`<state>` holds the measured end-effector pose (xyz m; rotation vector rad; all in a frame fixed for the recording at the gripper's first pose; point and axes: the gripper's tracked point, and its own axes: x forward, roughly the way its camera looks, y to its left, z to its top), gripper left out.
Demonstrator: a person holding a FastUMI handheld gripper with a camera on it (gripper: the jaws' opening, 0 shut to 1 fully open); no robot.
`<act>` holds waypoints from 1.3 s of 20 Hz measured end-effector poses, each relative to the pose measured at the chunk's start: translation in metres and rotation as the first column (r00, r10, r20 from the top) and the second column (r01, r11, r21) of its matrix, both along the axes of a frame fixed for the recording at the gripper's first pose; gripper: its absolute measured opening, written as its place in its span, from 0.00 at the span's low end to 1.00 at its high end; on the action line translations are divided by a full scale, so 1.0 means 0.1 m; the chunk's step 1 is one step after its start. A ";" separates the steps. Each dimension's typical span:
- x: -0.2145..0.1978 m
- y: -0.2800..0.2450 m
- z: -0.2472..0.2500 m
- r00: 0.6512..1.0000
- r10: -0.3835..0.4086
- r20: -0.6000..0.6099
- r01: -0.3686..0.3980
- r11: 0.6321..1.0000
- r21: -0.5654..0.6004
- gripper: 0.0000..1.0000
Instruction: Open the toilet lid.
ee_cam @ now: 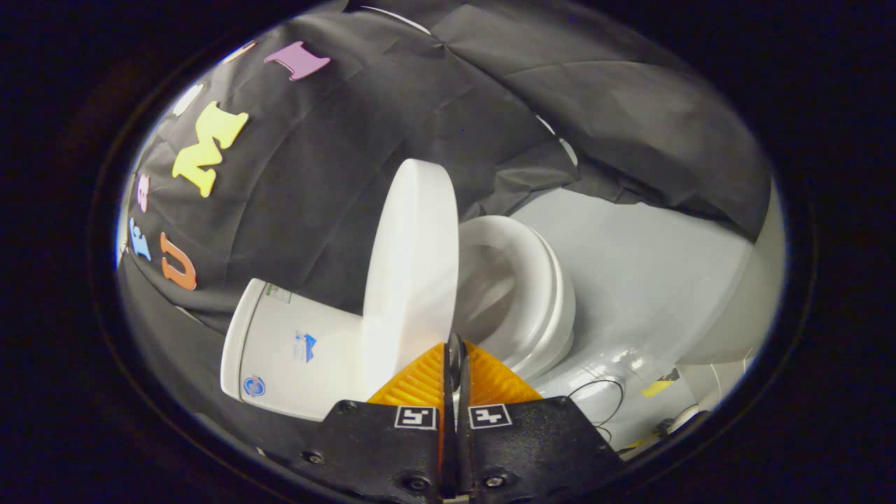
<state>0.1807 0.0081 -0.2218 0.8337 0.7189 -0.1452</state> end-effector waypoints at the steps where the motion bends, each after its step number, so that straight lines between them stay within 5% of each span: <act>1: 0.01 0.03 0.06 1.000 0.006 0.008 -0.006 1.000 -0.012 0.04; 26: 0.11 0.84 1.01 0.984 0.160 0.082 -0.121 0.927 -0.355 0.04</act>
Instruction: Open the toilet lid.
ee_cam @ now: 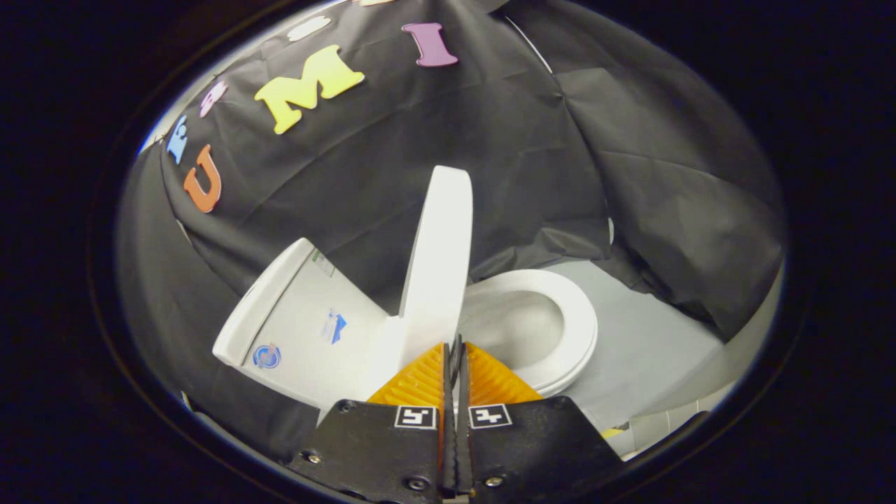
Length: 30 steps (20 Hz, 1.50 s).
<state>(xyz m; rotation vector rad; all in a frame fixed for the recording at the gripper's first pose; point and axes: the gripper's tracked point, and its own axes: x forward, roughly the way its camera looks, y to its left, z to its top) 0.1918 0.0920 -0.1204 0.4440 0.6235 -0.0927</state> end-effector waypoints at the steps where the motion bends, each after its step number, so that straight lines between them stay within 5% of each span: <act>1: 0.00 0.04 0.02 1.000 0.004 0.006 -0.004 1.000 -0.015 0.04; 30: 0.26 1.14 0.46 0.974 0.211 0.081 -0.183 0.946 -0.269 0.07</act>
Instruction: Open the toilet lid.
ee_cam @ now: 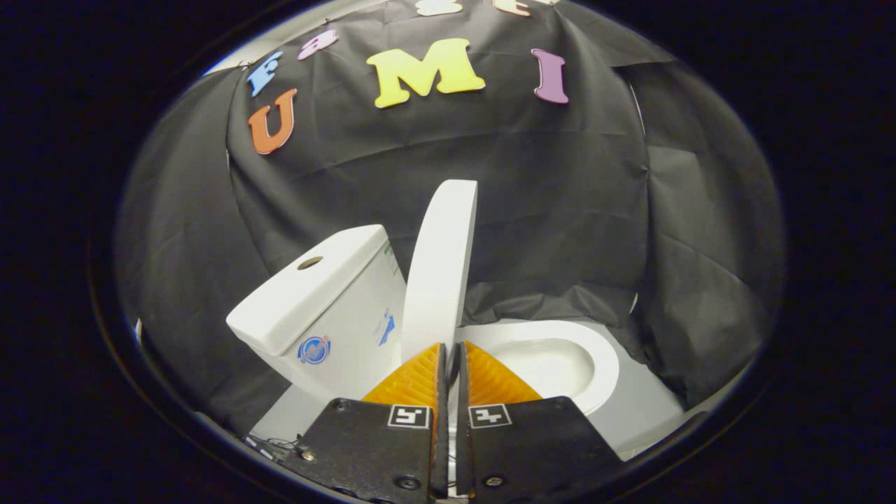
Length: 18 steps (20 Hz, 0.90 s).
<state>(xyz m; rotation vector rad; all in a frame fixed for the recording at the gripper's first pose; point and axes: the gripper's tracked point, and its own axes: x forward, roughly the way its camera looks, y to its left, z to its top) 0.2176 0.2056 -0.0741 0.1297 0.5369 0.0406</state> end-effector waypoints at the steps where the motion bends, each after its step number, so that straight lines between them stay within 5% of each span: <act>1: 0.00 0.01 0.01 1.000 0.003 -0.004 -0.003 1.000 0.006 0.07; 18: 0.13 0.90 0.05 0.989 0.149 0.008 -0.148 0.985 -0.088 0.08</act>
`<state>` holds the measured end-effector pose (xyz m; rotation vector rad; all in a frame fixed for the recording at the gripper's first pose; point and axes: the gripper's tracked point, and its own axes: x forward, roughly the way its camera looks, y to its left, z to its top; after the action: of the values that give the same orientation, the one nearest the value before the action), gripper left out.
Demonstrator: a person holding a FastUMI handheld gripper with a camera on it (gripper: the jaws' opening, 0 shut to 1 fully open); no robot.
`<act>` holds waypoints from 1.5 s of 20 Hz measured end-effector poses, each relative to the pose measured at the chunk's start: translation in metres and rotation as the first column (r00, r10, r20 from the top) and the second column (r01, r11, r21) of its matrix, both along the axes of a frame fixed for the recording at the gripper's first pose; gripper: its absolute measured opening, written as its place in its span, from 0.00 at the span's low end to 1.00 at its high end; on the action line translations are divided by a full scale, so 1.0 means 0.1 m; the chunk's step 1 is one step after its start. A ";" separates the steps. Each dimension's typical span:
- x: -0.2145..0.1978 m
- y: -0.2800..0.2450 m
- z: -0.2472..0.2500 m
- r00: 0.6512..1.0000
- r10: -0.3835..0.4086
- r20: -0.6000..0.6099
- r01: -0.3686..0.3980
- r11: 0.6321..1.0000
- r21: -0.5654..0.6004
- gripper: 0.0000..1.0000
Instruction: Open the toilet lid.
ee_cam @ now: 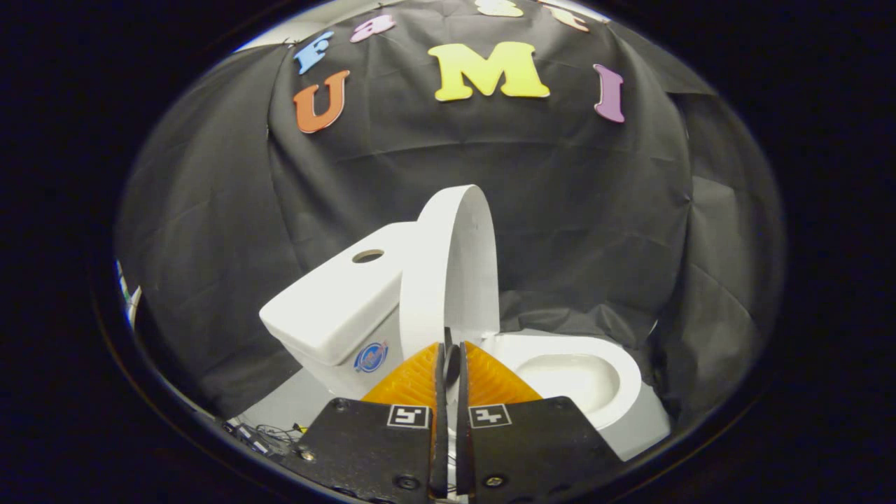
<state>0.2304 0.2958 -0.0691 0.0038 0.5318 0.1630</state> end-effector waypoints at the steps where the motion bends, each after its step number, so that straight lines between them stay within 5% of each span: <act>1: 0.00 0.05 -0.02 1.000 0.009 -0.005 -0.009 1.000 0.003 0.08; 18: 0.04 0.45 -0.09 0.996 0.086 0.010 -0.085 0.993 -0.088 0.08; 22: -0.07 0.41 -0.15 0.990 0.140 -0.034 -0.143 0.985 -0.094 0.28; 30: -0.30 -0.05 0.21 0.991 0.131 0.013 -0.131 0.991 0.004 0.68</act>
<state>0.2004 0.2905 -0.0478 -0.0274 0.5195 0.2921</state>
